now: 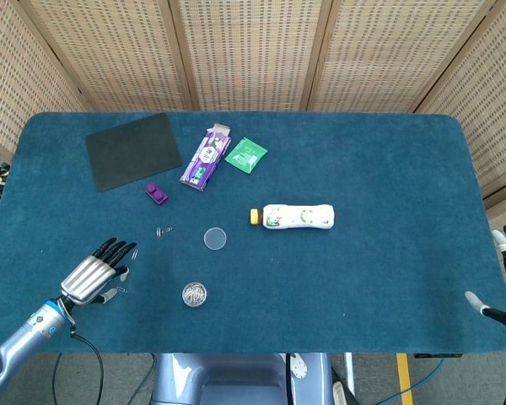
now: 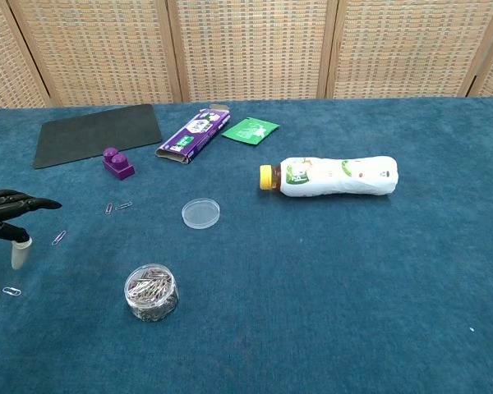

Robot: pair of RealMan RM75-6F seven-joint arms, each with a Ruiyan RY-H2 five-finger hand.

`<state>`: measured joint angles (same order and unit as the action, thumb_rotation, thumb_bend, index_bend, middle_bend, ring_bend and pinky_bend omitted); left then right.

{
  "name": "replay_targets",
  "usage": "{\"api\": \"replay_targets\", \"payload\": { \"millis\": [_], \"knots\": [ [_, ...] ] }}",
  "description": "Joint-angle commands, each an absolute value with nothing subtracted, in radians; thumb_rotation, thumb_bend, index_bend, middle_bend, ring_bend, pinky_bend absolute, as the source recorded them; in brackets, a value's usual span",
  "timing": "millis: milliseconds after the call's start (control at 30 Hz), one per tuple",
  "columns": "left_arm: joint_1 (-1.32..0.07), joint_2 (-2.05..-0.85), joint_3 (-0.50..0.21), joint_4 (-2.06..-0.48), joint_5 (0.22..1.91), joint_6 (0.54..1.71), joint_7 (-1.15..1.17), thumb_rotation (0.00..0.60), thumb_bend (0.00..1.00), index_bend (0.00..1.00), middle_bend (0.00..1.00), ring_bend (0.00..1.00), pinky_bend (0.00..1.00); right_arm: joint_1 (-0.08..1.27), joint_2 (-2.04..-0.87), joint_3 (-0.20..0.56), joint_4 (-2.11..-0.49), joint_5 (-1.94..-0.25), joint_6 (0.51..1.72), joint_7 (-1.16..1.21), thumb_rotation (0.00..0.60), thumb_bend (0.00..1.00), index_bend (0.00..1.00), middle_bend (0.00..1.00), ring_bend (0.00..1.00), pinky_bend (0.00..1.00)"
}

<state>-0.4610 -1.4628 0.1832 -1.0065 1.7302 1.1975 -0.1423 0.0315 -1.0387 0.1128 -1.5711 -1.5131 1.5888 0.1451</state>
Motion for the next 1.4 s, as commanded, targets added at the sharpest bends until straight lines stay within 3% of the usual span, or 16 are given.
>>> {"api": "replay_targets", "payload": {
  "millis": [33, 500, 1400],
  "knots": [
    [-0.46, -1.465, 0.185, -1.003, 1.729, 1.191, -0.143, 0.6, 0.31, 0.5, 0.0, 0.0, 0.0, 0.032, -1.039, 0.112, -1.57, -1.514, 1.589, 0.145, 0.6, 0.0, 0.0, 0.0, 0.0, 0.0],
    [-0.454, -1.486, 0.187, -0.982, 1.723, 1.174, -0.151, 0.6, 0.37, 0.5, 0.0, 0.0, 0.0, 0.031, -1.037, 0.112, -1.571, -1.516, 1.59, 0.148, 0.6, 0.0, 0.0, 0.0, 0.0, 0.0],
    [-0.451, -1.515, 0.186, -0.947, 1.723, 1.168, -0.163, 0.6, 0.38, 0.52, 0.0, 0.0, 0.0, 0.031, -1.037, 0.111, -1.569, -1.513, 1.587, 0.15, 0.6, 0.0, 0.0, 0.0, 0.0, 0.0]
  ]
}}
